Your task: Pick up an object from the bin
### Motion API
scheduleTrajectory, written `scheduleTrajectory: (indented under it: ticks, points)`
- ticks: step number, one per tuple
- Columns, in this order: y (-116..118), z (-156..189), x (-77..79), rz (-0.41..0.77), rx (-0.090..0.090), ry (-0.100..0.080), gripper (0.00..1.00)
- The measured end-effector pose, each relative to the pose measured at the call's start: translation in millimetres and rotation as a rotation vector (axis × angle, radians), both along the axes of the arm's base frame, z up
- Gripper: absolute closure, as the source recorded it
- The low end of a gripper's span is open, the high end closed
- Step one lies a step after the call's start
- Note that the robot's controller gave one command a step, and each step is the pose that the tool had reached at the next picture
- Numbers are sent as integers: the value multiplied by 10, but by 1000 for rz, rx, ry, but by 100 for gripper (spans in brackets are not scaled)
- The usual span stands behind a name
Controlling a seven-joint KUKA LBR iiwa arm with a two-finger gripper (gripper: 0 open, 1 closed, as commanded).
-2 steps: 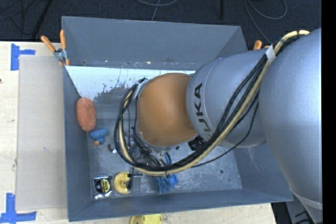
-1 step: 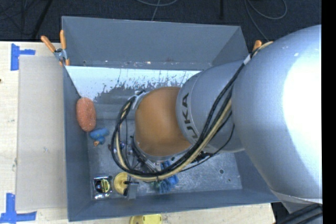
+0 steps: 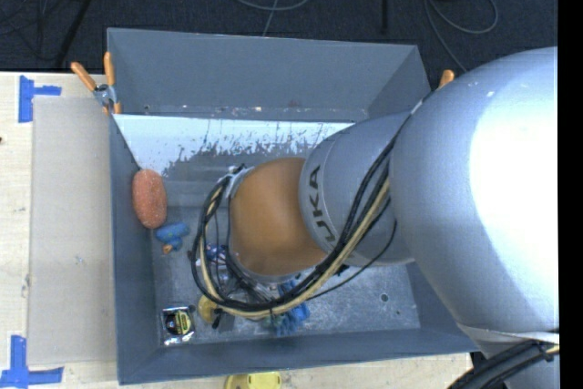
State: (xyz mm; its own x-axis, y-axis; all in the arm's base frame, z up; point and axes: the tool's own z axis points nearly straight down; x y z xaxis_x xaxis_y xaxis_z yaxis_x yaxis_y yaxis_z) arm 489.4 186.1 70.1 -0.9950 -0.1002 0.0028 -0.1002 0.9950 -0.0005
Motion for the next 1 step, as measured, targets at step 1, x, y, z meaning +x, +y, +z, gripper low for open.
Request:
scheduleTrajectory:
  ticks: [1]
  points:
    - [-2, 0, 1, -2, 0, 0, 100]
